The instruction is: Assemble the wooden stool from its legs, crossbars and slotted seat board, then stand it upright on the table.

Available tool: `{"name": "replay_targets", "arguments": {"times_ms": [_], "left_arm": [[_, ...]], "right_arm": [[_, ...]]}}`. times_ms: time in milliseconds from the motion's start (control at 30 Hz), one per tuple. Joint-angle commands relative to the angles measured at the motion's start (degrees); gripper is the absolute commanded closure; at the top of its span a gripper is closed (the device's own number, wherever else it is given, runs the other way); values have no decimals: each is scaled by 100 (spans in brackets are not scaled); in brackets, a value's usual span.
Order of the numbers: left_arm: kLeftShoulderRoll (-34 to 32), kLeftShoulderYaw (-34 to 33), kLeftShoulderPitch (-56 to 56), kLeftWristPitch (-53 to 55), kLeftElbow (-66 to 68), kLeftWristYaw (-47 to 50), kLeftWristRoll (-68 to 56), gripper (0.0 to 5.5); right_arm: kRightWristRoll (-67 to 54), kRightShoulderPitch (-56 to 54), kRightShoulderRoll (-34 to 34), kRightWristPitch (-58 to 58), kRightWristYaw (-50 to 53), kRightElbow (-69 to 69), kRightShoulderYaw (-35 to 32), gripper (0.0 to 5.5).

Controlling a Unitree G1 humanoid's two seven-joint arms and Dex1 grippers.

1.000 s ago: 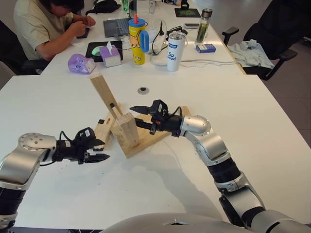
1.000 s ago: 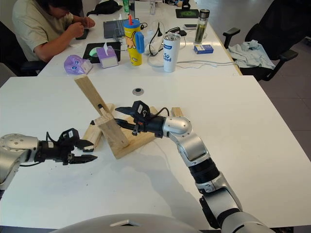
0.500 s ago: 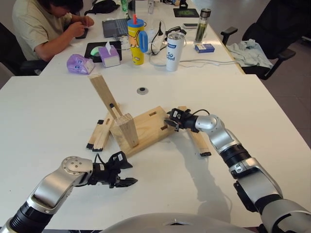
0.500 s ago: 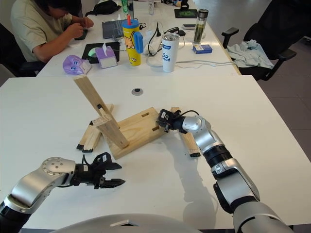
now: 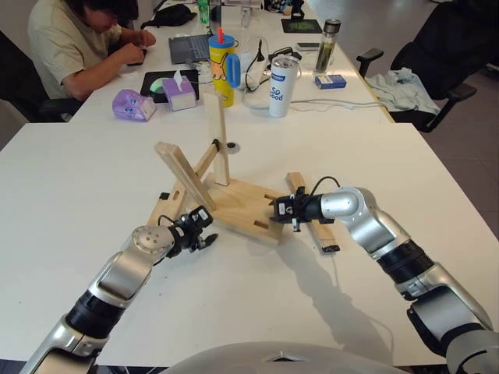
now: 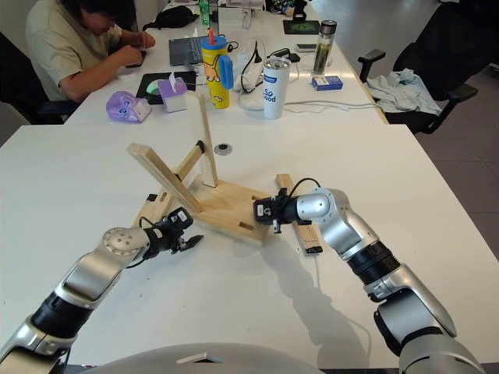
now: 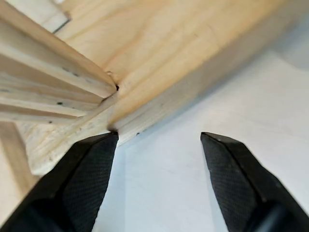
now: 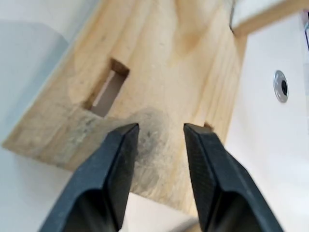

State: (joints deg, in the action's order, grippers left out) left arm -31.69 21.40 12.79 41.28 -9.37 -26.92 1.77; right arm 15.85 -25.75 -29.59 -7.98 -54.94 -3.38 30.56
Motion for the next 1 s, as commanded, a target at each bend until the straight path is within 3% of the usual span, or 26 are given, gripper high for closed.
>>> {"name": "replay_targets", "arguments": {"times_ms": [33,233,367,500,633,800,900,1000], "left_arm": [[448,85,656,-315,1207,302,365,230],[929,163,1438,-954,2554,246,602,230],[890,99,1267,-1011,2513,158,668,230],[792,-125,1028,-1025,2221,249,680,230],[756,-961,559,-1175,1218,461,329,230],[168,-2595,152,-190,-210,237,-362,230],[-476,-3167,-48,47,-210,-71,-481,230],[-485,-3459,-308,165,496,-413,-865,230]], "right_arm": [[53,746,443,-550,29,59,542,375],[439,759,764,-687,716,-327,653,375],[483,737,685,-695,925,-458,579,375],[-19,781,850,-718,1147,-52,90,375],[-700,1022,1021,-1050,1359,1107,-689,375],[-1514,1338,1328,-1658,1673,2128,-1524,375],[-2042,1514,1595,-2126,1948,2303,-2011,375],[-2424,1546,1828,-2381,2206,2268,-2292,375]]}}
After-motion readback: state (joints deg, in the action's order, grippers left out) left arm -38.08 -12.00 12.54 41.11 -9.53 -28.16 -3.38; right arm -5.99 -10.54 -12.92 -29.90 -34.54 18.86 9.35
